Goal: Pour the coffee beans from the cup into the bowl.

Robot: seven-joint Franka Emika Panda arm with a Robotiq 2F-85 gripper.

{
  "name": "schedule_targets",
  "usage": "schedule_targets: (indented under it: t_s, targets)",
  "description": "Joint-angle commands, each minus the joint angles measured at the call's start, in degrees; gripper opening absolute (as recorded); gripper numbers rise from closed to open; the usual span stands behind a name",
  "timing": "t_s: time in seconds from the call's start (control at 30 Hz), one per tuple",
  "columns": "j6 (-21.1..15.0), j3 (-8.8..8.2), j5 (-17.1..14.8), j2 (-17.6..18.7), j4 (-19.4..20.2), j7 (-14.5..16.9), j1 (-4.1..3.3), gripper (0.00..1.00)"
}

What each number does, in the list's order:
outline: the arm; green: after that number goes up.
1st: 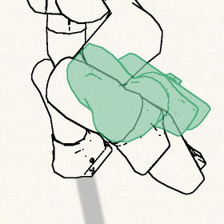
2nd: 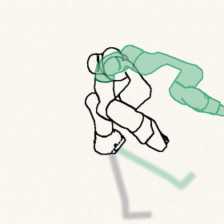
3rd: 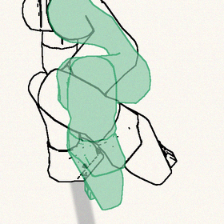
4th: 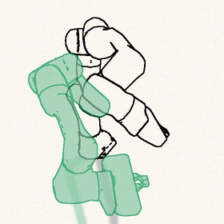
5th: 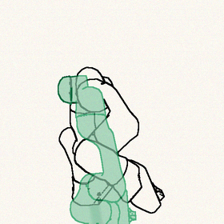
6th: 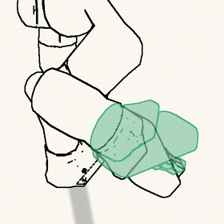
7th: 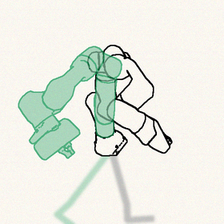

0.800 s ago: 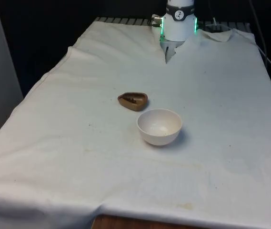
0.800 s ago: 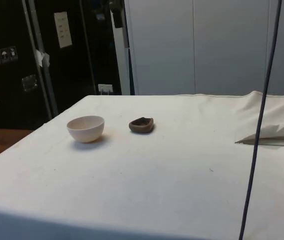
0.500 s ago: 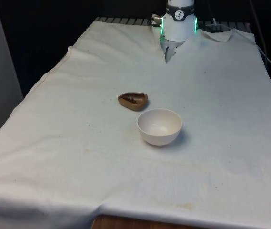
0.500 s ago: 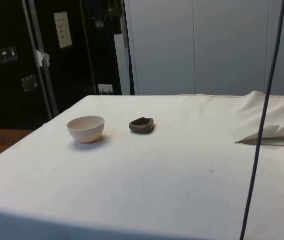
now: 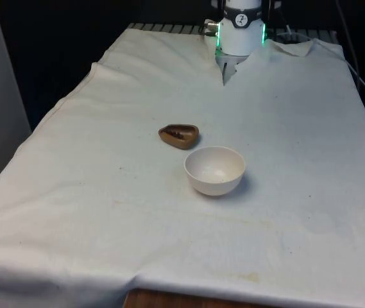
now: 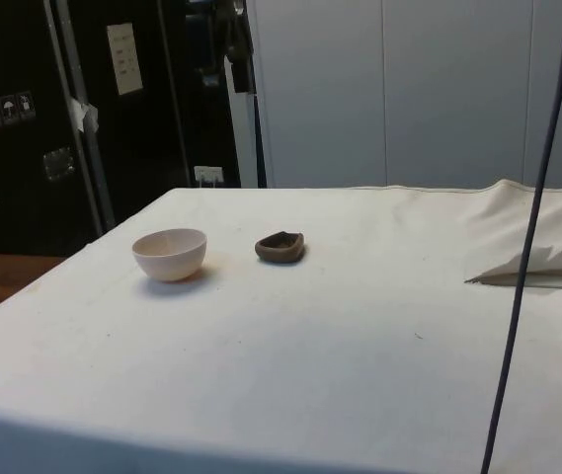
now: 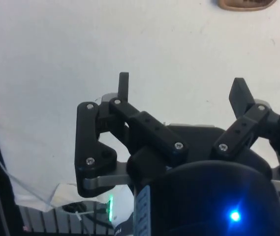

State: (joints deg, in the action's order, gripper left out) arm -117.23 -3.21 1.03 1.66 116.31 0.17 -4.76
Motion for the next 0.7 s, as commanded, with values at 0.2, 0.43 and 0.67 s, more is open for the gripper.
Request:
schedule_targets:
  t_s: [0.2, 0.43, 0.67]
  targets:
    - [-3.61, 0.11, 2.46, 0.29, 2.18, -1.32, -0.11, 1.00]
    - [-6.59, 0.11, 4.24, 0.80, 4.07, -2.18, -0.06, 1.00]
    - [-9.17, 0.11, 5.27, 1.38, 5.90, -2.69, -0.06, 1.00]
